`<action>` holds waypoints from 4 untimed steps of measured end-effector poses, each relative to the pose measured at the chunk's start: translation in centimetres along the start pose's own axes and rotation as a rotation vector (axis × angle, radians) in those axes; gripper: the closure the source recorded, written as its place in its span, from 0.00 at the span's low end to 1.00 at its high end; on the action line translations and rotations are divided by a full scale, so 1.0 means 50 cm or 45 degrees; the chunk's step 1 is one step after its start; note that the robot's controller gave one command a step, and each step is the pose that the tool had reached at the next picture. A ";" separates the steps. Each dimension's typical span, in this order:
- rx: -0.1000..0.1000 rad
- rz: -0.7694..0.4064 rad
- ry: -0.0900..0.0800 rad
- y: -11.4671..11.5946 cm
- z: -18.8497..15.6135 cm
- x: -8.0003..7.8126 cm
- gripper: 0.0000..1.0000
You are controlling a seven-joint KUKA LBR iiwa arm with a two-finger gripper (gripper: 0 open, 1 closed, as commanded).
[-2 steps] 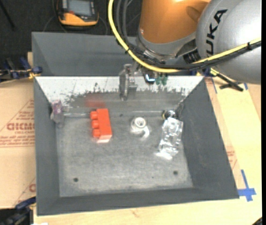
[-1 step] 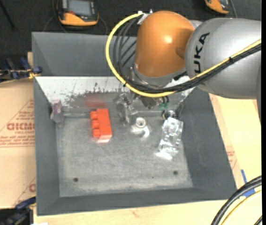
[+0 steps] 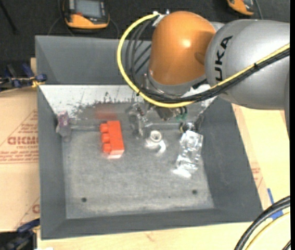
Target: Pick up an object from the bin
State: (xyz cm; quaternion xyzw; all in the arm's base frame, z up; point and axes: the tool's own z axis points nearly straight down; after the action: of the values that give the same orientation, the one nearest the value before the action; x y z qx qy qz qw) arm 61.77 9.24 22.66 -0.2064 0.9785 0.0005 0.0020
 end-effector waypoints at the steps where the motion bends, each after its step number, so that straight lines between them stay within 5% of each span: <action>1: -0.001 0.003 0.000 0.000 0.000 0.000 1.00; 2: -0.002 0.169 0.003 0.046 0.078 -0.010 1.00; 3: 0.000 0.282 -0.002 0.030 0.149 -0.060 1.00; 4: 0.004 -0.317 -0.012 0.109 -0.237 -0.089 1.00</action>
Offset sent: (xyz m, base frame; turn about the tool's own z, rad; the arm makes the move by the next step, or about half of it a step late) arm 0.0000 0.0000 0.0000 0.0000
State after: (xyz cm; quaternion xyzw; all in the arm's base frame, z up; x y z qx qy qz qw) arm 63.61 16.02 34.52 -0.3262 0.9453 -0.0005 0.0068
